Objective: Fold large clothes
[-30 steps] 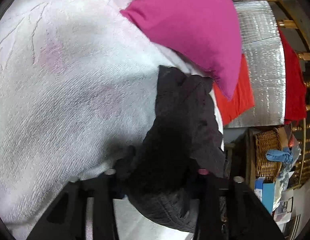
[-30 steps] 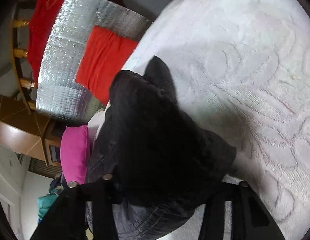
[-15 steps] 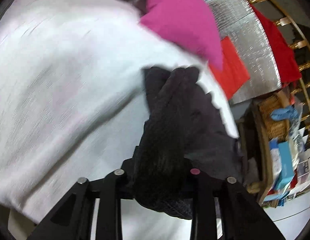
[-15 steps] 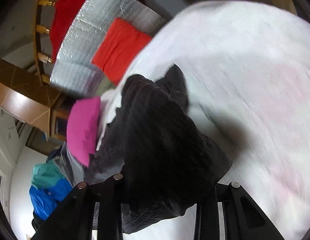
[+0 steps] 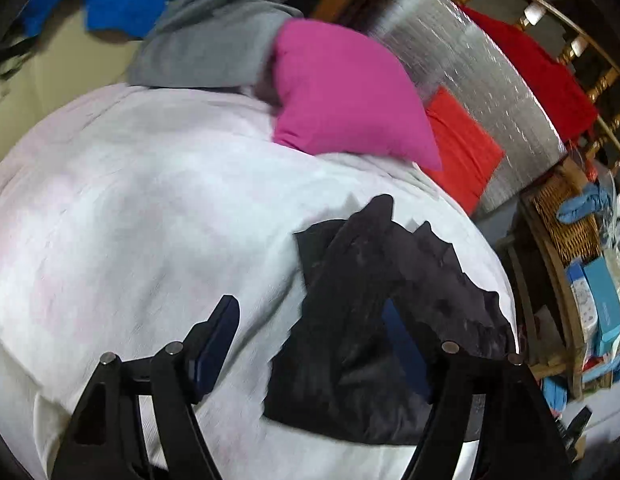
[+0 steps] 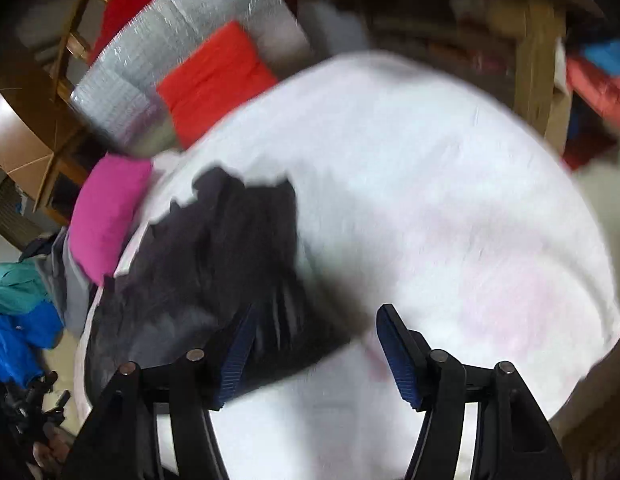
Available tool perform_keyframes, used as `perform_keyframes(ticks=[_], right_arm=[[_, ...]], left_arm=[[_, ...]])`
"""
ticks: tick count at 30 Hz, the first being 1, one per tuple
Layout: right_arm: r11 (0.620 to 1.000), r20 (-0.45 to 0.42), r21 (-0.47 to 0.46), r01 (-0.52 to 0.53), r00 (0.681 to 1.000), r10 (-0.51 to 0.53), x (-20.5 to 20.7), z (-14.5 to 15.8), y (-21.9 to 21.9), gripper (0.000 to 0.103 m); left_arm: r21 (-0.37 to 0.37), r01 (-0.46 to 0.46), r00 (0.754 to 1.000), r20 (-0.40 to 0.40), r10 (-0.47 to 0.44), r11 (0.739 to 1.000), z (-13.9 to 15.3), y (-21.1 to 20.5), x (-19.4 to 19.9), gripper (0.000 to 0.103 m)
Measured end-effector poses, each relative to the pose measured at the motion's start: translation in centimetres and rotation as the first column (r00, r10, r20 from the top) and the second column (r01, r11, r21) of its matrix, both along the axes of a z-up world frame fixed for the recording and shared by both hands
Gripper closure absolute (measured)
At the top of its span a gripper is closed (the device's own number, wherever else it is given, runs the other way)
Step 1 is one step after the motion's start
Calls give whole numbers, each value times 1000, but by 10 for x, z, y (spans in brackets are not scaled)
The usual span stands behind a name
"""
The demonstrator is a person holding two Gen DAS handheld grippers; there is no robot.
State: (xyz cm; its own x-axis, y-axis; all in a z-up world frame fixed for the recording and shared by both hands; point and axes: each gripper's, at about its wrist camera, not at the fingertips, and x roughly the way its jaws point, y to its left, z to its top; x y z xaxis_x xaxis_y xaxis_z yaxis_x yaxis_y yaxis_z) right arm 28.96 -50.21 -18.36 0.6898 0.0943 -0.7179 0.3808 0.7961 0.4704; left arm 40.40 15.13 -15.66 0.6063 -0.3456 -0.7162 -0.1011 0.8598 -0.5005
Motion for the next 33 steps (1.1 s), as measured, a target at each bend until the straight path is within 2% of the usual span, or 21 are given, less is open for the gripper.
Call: perform_keyframes(ticks=[2,5,10,11,15,16,17,18,19,20,21,23,25,27,28,29,30,31,33], right_arm=[[999,18,32,-32,999,31,21,3,0,35],[999,15,7,-48,999,48,75,3,10,35],[998,24,27,-53,998,52,153,-8,13,35],[998,20,24,-51,999,51,163,-11,14,31],[997,-71,10,-78,994,78,201,-35,27,29],[994,-98,4,-109,989,109,212,-42,32,30],[989,-114,-26,-145,983,141,218,-45,38,49],[980,-128,-96,-172,979,159,224,-44,47,67],[962,-142,-191,-193,976,168,228,-41,58,79],[955,-124,-221,-196,977,172,227,-38,61,84],[951,-93,-245,-188,981,170,225,-33,64,85],[950,-7,-280,-137,990,141,221,-17,65,86],[966,69,-242,-92,991,111,219,-12,58,86],[977,34,-195,-82,995,90,229,-26,52,85],[982,-28,-170,-83,996,79,238,-44,47,82],[987,-82,-136,-90,993,80,242,-59,45,73],[992,-108,-90,-87,991,77,243,-69,41,72],[996,-92,-54,-74,993,69,239,-70,37,69],[999,-40,6,-34,999,34,220,-58,26,52]], left_arm=[[7,27,998,-50,-27,1000,-10,-9,27,27],[-34,49,991,-123,-53,998,-30,-27,57,27],[-43,75,983,-168,-81,996,-45,-49,87,27],[-42,82,981,-171,-88,996,-47,-52,91,27],[-11,119,977,-179,-119,993,-55,-70,113,29],[12,124,979,-166,-121,992,-53,-72,114,36],[40,128,980,-156,-121,991,-53,-74,117,53],[65,134,981,-151,-123,989,-54,-76,121,59],[68,145,980,-144,-134,987,-55,-77,125,65],[67,147,982,-133,-137,987,-55,-77,127,72],[69,144,983,-122,-135,987,-52,-77,130,76],[41,137,988,-78,-133,990,-46,-74,135,87],[10,114,993,-35,-114,993,-41,-69,137,86],[15,96,994,-59,-95,995,-52,-70,141,84],[37,99,991,-100,-95,994,-64,-74,144,77],[53,99,988,-126,-92,994,-73,-76,145,74],[44,89,990,-118,-83,995,-77,-75,142,73],[27,78,992,-102,-74,997,-75,-72,139,71],[-3,61,993,-104,-61,998,-68,-66,129,60]])
